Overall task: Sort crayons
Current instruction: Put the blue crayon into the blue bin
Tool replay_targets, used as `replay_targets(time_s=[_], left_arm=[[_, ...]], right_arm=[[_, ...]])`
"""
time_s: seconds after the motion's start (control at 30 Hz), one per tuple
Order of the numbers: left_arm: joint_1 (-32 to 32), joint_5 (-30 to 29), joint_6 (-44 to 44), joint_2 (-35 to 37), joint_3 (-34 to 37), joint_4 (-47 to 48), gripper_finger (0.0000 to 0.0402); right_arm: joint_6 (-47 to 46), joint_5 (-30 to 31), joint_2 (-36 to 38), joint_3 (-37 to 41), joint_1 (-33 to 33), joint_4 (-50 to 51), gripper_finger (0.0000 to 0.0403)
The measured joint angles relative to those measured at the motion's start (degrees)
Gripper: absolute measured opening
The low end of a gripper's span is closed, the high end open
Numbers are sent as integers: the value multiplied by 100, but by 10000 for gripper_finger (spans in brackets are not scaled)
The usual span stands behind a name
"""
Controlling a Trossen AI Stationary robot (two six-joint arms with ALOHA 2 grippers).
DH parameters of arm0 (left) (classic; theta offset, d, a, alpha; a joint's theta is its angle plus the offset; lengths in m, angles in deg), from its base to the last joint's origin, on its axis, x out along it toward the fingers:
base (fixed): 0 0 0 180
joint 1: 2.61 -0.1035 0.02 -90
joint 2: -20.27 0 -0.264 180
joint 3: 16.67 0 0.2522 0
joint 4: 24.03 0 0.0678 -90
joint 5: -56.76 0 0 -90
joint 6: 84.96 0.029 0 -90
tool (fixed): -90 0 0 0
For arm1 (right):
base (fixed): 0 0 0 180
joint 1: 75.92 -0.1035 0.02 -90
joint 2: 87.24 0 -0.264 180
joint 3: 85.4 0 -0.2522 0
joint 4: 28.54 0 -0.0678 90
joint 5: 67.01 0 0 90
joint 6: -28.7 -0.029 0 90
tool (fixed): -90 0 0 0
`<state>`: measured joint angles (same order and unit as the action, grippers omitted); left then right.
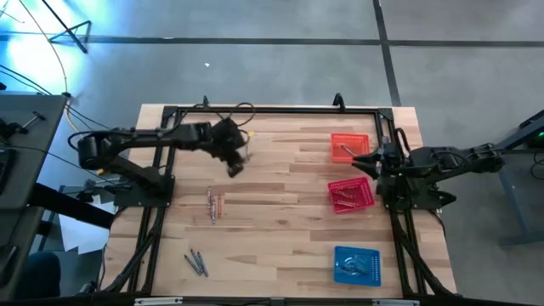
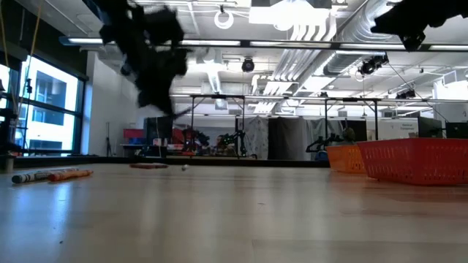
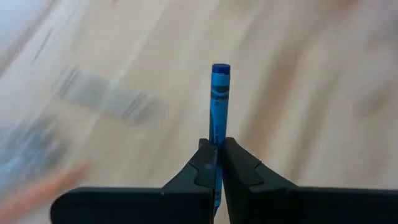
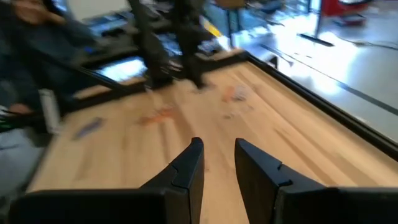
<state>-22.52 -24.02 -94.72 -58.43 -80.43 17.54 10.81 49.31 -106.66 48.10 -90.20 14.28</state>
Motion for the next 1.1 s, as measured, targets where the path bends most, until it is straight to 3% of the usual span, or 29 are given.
replay_targets(time_s=[0.17, 0.3, 0.37, 0.5, 0.7, 0.87, 1.1], left_arm=[[1360, 78, -211, -100, -6, -2486, 1], [2142, -142, -90, -740, -21, -4450, 0], [2363, -180, -13, -1179, -195, -4971, 0], [2639, -231, 153, -2251, -1066, -5139, 0], [3090, -161, 606, -3647, -3058, -4674, 0], [3448, -284, 696, -4225, -4303, -4061, 0], [3849, -1057, 704, -4983, -5434, -4315, 0]], right_arm=[[-566, 401, 1, -30, 0, 729, 84], [-810, 412, 0, -30, 2, 944, 84], [-716, 454, 0, -28, 2, 940, 84], [-669, 580, 0, -28, 4, 941, 84], [-745, 412, 0, -30, 2, 1117, 84], [-774, 223, 0, -28, 2, 1449, 84], [-768, 209, 0, -28, 2, 1445, 84]])
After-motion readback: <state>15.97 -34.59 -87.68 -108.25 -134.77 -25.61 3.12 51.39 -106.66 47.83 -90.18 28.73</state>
